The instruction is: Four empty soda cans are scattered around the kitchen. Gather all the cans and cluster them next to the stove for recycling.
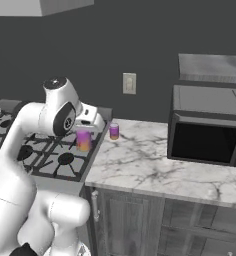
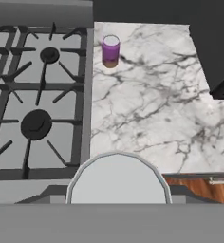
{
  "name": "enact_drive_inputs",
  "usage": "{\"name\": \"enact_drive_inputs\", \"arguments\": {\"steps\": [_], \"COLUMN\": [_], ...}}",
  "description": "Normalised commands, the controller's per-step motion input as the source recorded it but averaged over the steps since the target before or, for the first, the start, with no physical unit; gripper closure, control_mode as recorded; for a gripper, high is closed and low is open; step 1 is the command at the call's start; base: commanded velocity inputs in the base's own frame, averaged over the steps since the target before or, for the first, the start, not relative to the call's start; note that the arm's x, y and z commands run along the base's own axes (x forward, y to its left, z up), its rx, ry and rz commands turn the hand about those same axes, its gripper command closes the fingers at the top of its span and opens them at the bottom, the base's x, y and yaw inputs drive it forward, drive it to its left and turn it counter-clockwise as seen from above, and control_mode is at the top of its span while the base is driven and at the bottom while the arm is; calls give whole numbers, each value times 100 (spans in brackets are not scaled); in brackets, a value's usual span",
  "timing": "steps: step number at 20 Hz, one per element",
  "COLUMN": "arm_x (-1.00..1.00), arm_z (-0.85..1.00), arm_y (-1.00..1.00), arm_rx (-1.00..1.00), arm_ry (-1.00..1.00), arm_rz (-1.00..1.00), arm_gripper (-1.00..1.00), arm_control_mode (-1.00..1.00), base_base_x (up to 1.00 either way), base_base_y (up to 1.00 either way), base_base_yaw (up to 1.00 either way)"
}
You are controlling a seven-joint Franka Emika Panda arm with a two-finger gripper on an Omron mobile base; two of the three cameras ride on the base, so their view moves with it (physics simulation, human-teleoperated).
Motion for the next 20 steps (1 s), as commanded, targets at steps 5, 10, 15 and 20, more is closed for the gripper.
{"name": "enact_drive_inputs", "arguments": {"steps": [5, 10, 15, 20], "arm_x": [98, 58, 50, 45], "arm_z": [0, -3, -37, -54], "arm_y": [0, -9, -11, 0], "arm_rx": [2, 7, 0, 0], "arm_ry": [7, 5, 0, 0], "arm_rz": [0, 0, 0, 0], "arm_gripper": [100, 100, 100, 100], "arm_control_mode": [-100, -100, -100, -100], "base_base_x": [0, 0, 0, 0], "base_base_y": [0, 0, 0, 0], "base_base_yaw": [0, 0, 0, 0]}}
